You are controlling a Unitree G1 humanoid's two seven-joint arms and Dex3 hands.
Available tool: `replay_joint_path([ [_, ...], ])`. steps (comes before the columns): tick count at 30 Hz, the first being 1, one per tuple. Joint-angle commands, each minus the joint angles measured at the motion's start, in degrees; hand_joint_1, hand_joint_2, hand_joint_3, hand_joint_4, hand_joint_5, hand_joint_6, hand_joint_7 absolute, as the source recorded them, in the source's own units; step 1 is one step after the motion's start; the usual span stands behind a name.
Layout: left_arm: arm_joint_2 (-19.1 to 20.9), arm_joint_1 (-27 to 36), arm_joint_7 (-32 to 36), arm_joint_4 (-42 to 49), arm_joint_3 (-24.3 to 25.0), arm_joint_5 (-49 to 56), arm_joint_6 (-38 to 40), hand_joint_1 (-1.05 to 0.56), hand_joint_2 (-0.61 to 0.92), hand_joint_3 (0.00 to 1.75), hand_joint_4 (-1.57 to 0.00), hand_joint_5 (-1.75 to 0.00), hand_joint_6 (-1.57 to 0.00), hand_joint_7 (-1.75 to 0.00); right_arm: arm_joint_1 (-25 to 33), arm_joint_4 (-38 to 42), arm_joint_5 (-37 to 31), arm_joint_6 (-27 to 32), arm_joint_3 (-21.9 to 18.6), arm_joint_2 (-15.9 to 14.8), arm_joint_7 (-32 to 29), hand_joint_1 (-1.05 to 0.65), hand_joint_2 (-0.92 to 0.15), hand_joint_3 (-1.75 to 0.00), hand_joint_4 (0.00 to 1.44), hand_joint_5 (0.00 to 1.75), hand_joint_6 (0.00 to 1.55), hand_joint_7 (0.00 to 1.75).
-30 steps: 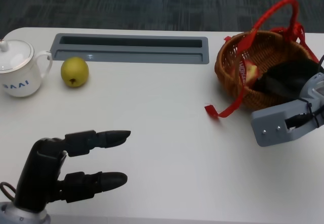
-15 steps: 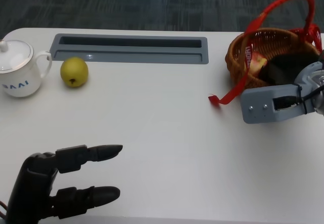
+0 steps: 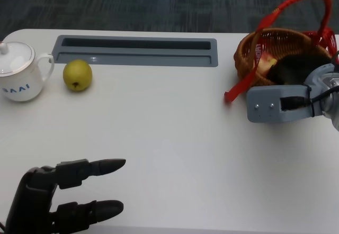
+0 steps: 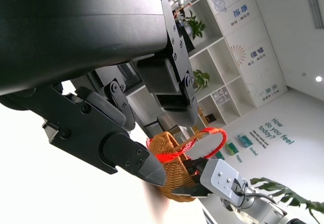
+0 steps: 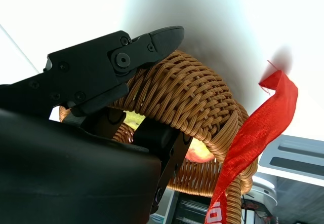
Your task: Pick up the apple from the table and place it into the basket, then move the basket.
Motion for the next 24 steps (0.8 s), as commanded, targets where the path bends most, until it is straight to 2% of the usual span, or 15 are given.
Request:
replay_joint_path([
  [1,0.5,0.6,1.0,-0.2,0.5,0.1,-0.4,-0.45,0.71,0.00,-1.15,-0.01,-1.06,-0.01,-3.3,-0.3,0.3,-0.5,-0.3,-0.5,-1.7,-0.50,-0.84,0.00,1.10,0.01,0.93,0.00],
  [4,0.6,0.3,1.0,0.2,0.4,0.0,-0.6,-0.45,0.71,0.00,-1.15,-0.01,-1.06,-0.01,-3.7,-0.3,0.2,-0.3,-0.2,-0.6,-0.1,-0.66,-0.82,0.00,0.97,0.00,0.80,0.00],
  [8,0.6,-0.1,0.8,0.3,0.1,-0.3,-0.7,-0.44,0.70,0.00,-1.16,-0.01,-1.07,-0.01,-4.1,-0.3,0.4,-0.4,-0.3,-0.8,2.0,-0.88,-0.81,0.00,0.68,0.00,0.57,0.00],
  [11,0.7,-0.4,0.6,0.6,-0.1,-0.2,-0.8,-0.44,0.70,0.00,-1.16,-0.01,-1.07,-0.01,-4.6,-0.3,0.7,0.1,-0.5,-0.6,3.5,-0.97,-0.81,0.00,0.50,0.00,0.45,0.00],
  [13,0.8,-0.5,0.5,0.9,-0.1,-0.2,-1.1,-0.45,0.70,0.00,-1.16,-0.01,-1.07,-0.01,-4.9,-0.3,1.4,0.2,-1.1,-0.5,4.5,-0.99,-0.80,0.00,0.43,0.00,0.41,0.00],
  [18,0.6,-0.4,0.6,1.1,-0.3,-0.5,-1.7,-0.45,0.70,0.00,-1.17,-0.01,-1.07,-0.01,-5.5,-0.4,2.9,1.1,-2.3,-0.5,7.0,-0.94,-0.78,0.00,0.45,0.02,0.42,0.01],
  [24,0.4,-0.2,0.5,0.6,-0.9,-0.9,-1.4,-0.43,0.69,0.00,-1.18,-0.01,-1.08,-0.01,-6.6,-0.5,3.1,1.7,-2.4,-1.1,9.5,-0.87,-0.80,0.00,0.72,0.05,0.60,0.03],
])
